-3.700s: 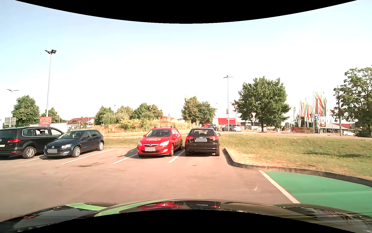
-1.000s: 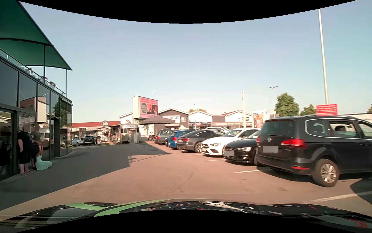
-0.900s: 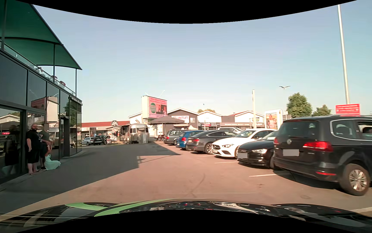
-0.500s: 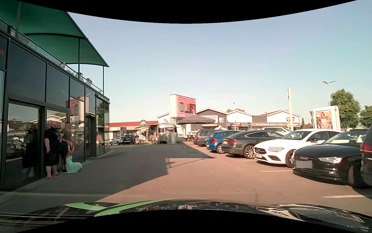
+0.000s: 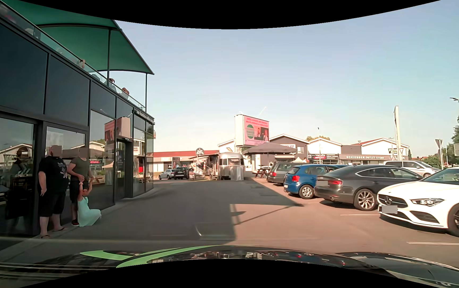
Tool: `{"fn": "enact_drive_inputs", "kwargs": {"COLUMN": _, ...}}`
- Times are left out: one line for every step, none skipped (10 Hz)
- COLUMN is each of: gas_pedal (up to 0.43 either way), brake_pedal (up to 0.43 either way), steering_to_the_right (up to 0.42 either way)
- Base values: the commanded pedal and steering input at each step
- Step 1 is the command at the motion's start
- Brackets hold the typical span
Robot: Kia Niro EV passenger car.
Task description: Follow the waypoints while adhering to traffic rules and regulations
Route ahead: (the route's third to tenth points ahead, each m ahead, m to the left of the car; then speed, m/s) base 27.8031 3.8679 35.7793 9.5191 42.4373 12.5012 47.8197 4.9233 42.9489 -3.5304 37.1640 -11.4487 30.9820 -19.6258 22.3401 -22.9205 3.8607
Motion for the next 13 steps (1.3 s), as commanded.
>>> {"fn": "enact_drive_inputs", "kwargs": {"gas_pedal": 0.039, "brake_pedal": 0.0, "steering_to_the_right": -0.111}}
{"fn": "enact_drive_inputs", "kwargs": {"gas_pedal": 0.02, "brake_pedal": 0.0, "steering_to_the_right": -0.092}}
{"fn": "enact_drive_inputs", "kwargs": {"gas_pedal": 0.008, "brake_pedal": 0.0, "steering_to_the_right": -0.07}}
{"fn": "enact_drive_inputs", "kwargs": {"gas_pedal": 0.0, "brake_pedal": 0.0, "steering_to_the_right": -0.058}}
{"fn": "enact_drive_inputs", "kwargs": {"gas_pedal": 0.0, "brake_pedal": 0.0, "steering_to_the_right": -0.048}}
{"fn": "enact_drive_inputs", "kwargs": {"gas_pedal": 0.0, "brake_pedal": 0.0, "steering_to_the_right": -0.045}}
{"fn": "enact_drive_inputs", "kwargs": {"gas_pedal": 0.0, "brake_pedal": 0.0, "steering_to_the_right": -0.05}}
{"fn": "enact_drive_inputs", "kwargs": {"gas_pedal": 0.0, "brake_pedal": 0.0, "steering_to_the_right": -0.061}}
{"fn": "enact_drive_inputs", "kwargs": {"gas_pedal": 0.0, "brake_pedal": 0.0, "steering_to_the_right": -0.07}}
{"fn": "enact_drive_inputs", "kwargs": {"gas_pedal": 0.0, "brake_pedal": 0.0, "steering_to_the_right": -0.073}}
{"fn": "enact_drive_inputs", "kwargs": {"gas_pedal": 0.0, "brake_pedal": 0.0, "steering_to_the_right": -0.073}}
{"fn": "enact_drive_inputs", "kwargs": {"gas_pedal": 0.0, "brake_pedal": 0.0, "steering_to_the_right": -0.072}}
{"fn": "enact_drive_inputs", "kwargs": {"gas_pedal": 0.0, "brake_pedal": 0.024, "steering_to_the_right": -0.073}}
